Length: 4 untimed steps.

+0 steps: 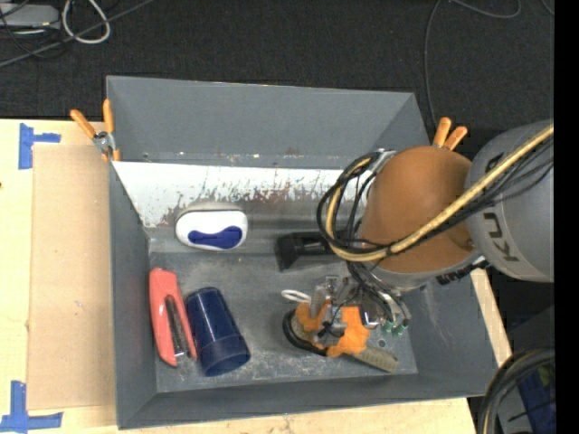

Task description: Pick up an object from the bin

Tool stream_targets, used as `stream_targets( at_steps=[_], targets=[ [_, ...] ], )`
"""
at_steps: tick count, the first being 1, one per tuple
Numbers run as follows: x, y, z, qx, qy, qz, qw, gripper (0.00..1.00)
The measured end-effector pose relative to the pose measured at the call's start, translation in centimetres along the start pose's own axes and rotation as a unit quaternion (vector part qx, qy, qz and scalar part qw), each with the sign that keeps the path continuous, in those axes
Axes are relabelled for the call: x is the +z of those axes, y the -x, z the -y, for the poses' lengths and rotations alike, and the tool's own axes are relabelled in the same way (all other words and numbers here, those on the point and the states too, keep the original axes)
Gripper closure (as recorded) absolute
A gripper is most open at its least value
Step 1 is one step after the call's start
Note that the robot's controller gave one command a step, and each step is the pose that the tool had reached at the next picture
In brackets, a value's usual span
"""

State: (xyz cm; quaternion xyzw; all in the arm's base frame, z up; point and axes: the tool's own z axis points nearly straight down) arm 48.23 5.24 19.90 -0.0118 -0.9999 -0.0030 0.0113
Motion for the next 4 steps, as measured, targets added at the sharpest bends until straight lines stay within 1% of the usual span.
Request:
stream_targets(
  at_steps=[1,2,3,4],
  targets=[
    [-2.4,0.8,0.7,-0.027,0.001,0.0062,0.9996,1.0],
    [-1.4,0.1,-0.7,-0.034,0.0,0.0042,0.9994,1.0],
    [-1.2,-0.8,0.0,-0.018,0.0,0.0023,0.9998,1.0],
    [-0.7,-0.2,-0.5,-0.029,0.0,0.0023,0.9996,1.0]
  ],
)
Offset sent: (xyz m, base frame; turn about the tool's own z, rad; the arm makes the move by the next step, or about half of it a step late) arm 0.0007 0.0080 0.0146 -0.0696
